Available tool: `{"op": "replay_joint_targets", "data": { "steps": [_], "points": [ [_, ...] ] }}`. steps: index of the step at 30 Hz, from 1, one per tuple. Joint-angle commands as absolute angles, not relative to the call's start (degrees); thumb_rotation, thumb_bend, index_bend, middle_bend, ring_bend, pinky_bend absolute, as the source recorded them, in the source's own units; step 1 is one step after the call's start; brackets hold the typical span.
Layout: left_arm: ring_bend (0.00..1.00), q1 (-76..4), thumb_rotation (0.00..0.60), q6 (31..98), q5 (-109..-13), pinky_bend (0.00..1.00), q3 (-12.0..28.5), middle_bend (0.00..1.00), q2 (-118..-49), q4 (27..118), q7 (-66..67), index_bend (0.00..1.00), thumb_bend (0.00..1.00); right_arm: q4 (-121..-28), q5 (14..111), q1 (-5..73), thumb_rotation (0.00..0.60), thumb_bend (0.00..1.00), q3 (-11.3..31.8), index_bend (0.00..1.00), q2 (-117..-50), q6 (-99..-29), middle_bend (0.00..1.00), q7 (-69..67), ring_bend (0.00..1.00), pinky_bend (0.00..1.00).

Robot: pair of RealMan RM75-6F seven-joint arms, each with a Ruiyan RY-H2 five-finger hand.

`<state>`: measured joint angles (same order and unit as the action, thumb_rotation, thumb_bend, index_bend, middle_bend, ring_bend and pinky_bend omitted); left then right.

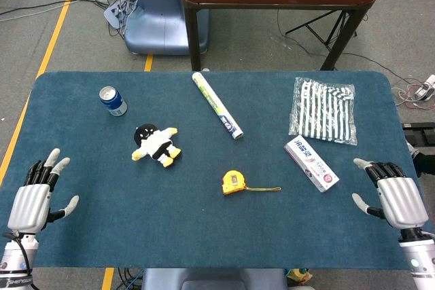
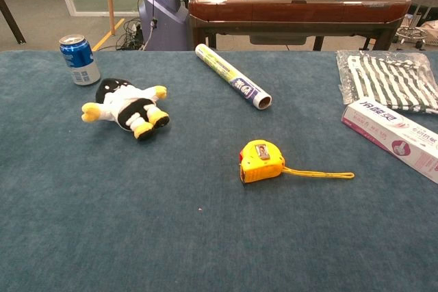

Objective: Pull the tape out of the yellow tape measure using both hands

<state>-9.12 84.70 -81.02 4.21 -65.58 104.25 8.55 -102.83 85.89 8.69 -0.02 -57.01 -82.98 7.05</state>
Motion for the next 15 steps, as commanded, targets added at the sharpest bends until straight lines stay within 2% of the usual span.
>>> {"op": "replay_joint_targets", "data": {
  "steps": [1, 6, 15],
  "points": [
    [0.00, -9.1, 0.600, 84.6, -81.0, 0.00, 4.2, 0.00, -65.5, 104.3, 8.5, 0.13, 0.26, -103.1, 86.3, 8.9, 0.600, 0.34, 0.1, 0.23, -57.2, -82.4, 0.32, 7.0, 0.27, 0.22],
    [0.00, -9.0, 0.600, 84.6, -81.0, 0.00, 4.4, 0.00, -65.4, 104.3, 8.4, 0.13, 0.26, -104.4, 87.6, 11.3, 0.600, 0.34, 0.6, 0.23, -57.3, -79.0, 0.33, 8.1, 0.27, 0.22],
    [0.00, -8.7, 0.600, 84.5, -80.8, 0.00, 4.6, 0.00, -65.1, 104.3, 7.8, 0.13, 0.26, -107.9, 86.0, 21.6, 0.600, 0.34, 4.0, 0.23, -59.7, -64.5, 0.33, 15.2, 0.27, 0.22]
  ]
}}
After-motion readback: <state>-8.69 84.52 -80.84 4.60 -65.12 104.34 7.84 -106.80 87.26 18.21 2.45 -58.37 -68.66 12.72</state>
